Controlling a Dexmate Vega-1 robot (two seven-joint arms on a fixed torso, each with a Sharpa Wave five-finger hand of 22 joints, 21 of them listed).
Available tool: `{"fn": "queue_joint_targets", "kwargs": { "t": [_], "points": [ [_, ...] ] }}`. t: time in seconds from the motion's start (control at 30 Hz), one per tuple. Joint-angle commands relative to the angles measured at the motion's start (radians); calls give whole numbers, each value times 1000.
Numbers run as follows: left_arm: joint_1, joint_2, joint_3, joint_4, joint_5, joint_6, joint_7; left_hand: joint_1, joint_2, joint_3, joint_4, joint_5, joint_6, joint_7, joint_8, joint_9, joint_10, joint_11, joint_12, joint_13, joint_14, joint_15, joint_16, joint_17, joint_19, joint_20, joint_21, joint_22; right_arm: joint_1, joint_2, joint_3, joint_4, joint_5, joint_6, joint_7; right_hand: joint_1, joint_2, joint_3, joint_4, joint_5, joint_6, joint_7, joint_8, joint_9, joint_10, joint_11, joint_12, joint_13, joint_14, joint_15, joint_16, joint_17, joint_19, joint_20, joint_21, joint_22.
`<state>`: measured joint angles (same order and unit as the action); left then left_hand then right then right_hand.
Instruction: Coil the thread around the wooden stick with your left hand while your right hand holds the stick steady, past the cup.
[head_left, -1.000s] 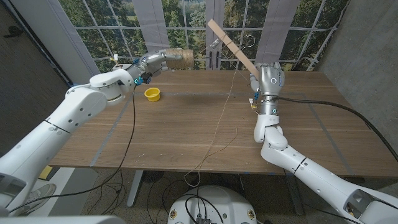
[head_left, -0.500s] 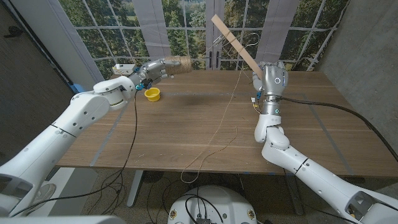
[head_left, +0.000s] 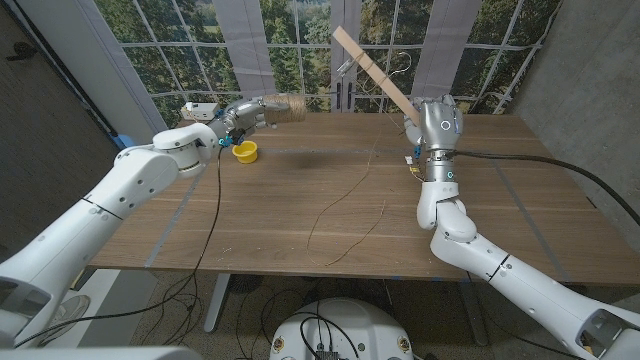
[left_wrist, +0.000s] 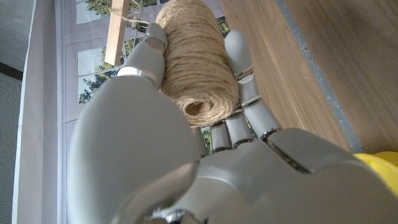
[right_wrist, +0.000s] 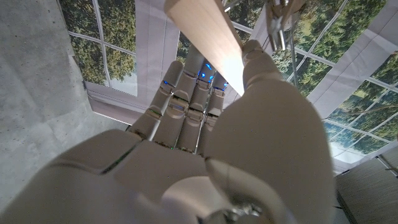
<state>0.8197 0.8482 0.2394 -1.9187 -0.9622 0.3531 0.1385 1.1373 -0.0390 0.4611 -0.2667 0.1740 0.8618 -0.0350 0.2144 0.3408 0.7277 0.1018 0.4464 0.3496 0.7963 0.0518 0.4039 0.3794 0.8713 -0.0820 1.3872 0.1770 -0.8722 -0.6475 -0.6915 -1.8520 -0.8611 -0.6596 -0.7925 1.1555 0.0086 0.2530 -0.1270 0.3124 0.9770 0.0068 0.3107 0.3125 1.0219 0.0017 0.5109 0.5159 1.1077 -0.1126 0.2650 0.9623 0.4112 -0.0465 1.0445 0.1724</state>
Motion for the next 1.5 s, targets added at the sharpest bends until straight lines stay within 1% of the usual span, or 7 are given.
{"fn": "queue_joint_targets", "kwargs": {
  "t": [0.03, 0.1, 0.37, 0.7, 0.87, 1.03, 1.5],
  "points": [
    [-36, 57, 41, -39, 121, 39, 27, 107, 141, 107, 99, 5, 145, 137, 4, 4, 347, -179, -2, 124, 549, -274, -3, 40, -27, -133, 1, 2, 9, -73, -32, -88, -101, -59, 272, 113, 128, 14, 2, 5, 83, -92, 1, 5, 75, -88, 0, 13, 91, -110, -7, 1, 6, -129, 2, 1],
    [-45, 60, 43, -12, 112, 17, -44, 107, 140, 107, 98, 5, 145, 138, 3, 3, 346, -175, -5, 123, 548, -276, -3, 40, -28, -133, 1, 2, 15, -74, -40, -92, -123, -75, 317, 113, 129, 14, 3, 5, 83, -92, 1, 6, 75, -83, -2, 12, 90, -111, -8, 1, 5, -131, 1, 1],
    [-87, 129, 100, -85, 261, 105, -5, 102, 142, 109, 100, 4, 138, 142, 0, 2, 341, -171, -8, 124, 539, -273, -7, 42, -32, -134, -1, 2, 38, -86, -49, -122, -148, -98, 518, 113, 131, 16, 3, 4, 78, -94, -1, 6, 65, -85, -7, 13, 83, -112, -11, 1, 3, -133, -1, 1],
    [-138, 175, 153, -126, 367, 179, -64, 100, 142, 110, 100, 3, 141, 141, 1, 0, 339, -172, -10, 126, 534, -272, -9, 45, -36, -133, -2, 2, 79, -86, -81, -129, -210, -131, 728, 112, 135, 17, 5, 1, 74, -93, -3, 8, 63, -81, -11, 12, 80, -111, -13, 2, 2, -134, -3, 2],
    [-186, 201, 194, -168, 443, 264, -85, 98, 141, 110, 101, 2, 142, 141, 1, -2, 340, -173, -12, 124, 532, -273, -11, 45, -36, -132, -3, 2, 89, -84, -92, -124, -233, -126, 802, 110, 134, 17, 5, -1, 70, -94, -5, 7, 59, -83, -16, 7, 71, -111, -18, 0, 1, -135, -4, 2],
    [-233, 212, 214, -113, 432, 227, -248, 94, 139, 109, 101, 1, 144, 141, 1, -4, 338, -172, -13, 126, 530, -271, -10, 47, -37, -132, -3, 2, 96, -85, -111, -119, -274, -118, 874, 112, 135, 18, 5, -2, 73, -95, -5, 7, 59, -86, -18, 7, 68, -112, -20, -1, 1, -135, -5, 2],
    [-313, 242, 296, -144, 577, 319, -351, 91, 139, 110, 102, 1, 138, 137, -2, -8, 331, -175, -17, 130, 521, -272, -15, 49, -42, -132, -6, 1, 106, -83, -106, -136, -281, -90, 1064, 112, 138, 21, 5, -6, 70, -94, -8, 6, 58, -82, -23, 3, 64, -112, -24, -3, 0, -133, -7, 2]
  ]
}}
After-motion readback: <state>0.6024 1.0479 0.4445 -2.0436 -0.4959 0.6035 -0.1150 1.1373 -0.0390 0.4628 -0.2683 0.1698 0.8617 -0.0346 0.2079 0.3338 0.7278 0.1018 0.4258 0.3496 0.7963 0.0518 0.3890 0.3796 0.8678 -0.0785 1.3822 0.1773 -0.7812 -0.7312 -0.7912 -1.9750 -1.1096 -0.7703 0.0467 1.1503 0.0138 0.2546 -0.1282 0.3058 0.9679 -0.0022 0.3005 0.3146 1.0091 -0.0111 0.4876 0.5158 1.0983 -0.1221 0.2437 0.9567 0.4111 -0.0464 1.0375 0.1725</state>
